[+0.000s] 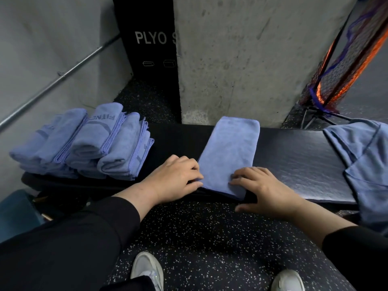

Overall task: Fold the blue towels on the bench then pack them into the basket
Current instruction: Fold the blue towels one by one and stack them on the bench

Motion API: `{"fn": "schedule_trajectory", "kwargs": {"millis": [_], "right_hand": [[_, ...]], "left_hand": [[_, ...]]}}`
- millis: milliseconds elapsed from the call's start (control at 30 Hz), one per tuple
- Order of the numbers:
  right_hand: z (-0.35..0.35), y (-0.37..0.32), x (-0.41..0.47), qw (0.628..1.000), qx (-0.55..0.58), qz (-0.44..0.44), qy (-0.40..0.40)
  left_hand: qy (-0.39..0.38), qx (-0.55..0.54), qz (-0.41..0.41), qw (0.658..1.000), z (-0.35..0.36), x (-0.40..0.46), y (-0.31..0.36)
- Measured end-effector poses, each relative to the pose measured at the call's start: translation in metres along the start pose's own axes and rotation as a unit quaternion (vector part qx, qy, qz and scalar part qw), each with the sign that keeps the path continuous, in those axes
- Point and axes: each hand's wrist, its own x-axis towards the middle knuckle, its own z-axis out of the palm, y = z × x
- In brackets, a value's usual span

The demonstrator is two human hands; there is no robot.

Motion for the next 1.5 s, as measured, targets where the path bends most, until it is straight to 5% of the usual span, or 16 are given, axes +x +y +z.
{"fn": "schedule_trajectory", "kwargs": {"millis": [133,300,400,600,1000,1133,1367,1500], "right_hand": [[-0.003,-0.007,-0.003,0.997,0.033,0.028,0.067],[-0.025,-0.023,-0.004,0.959,0.196,0.191,0.078],[-0.035,-0.023,-0.012,0.937,0.258,0.218,0.094],[-0.047,-0.027,-0.027,0.905,0.33,0.234,0.133],[-0.044,-0.004,0.011,0.847,0.364,0.339,0.188],[-0.041,0.012,0.041,0.836,0.359,0.364,0.2],[-0.016,0.035,0.058,0.866,0.224,0.423,0.145],[-0.019,0.031,0.053,0.876,0.125,0.398,0.241]], "left_hand": [[0.005,0.022,0.008,1.0,0.001,0.004,0.008],[-0.033,-0.009,-0.017,0.999,0.001,0.01,0.022],[0.024,-0.123,-0.073,0.989,-0.008,0.015,0.028],[0.007,-0.386,-0.168,0.907,-0.03,0.011,0.047],[0.032,-0.565,-0.27,0.779,-0.035,0.039,0.046],[0.07,-0.519,-0.31,0.794,-0.025,0.056,0.031],[0.068,-0.243,-0.322,0.912,-0.01,0.067,0.023],[0.098,-0.114,-0.261,0.953,-0.009,0.067,0.029]]}}
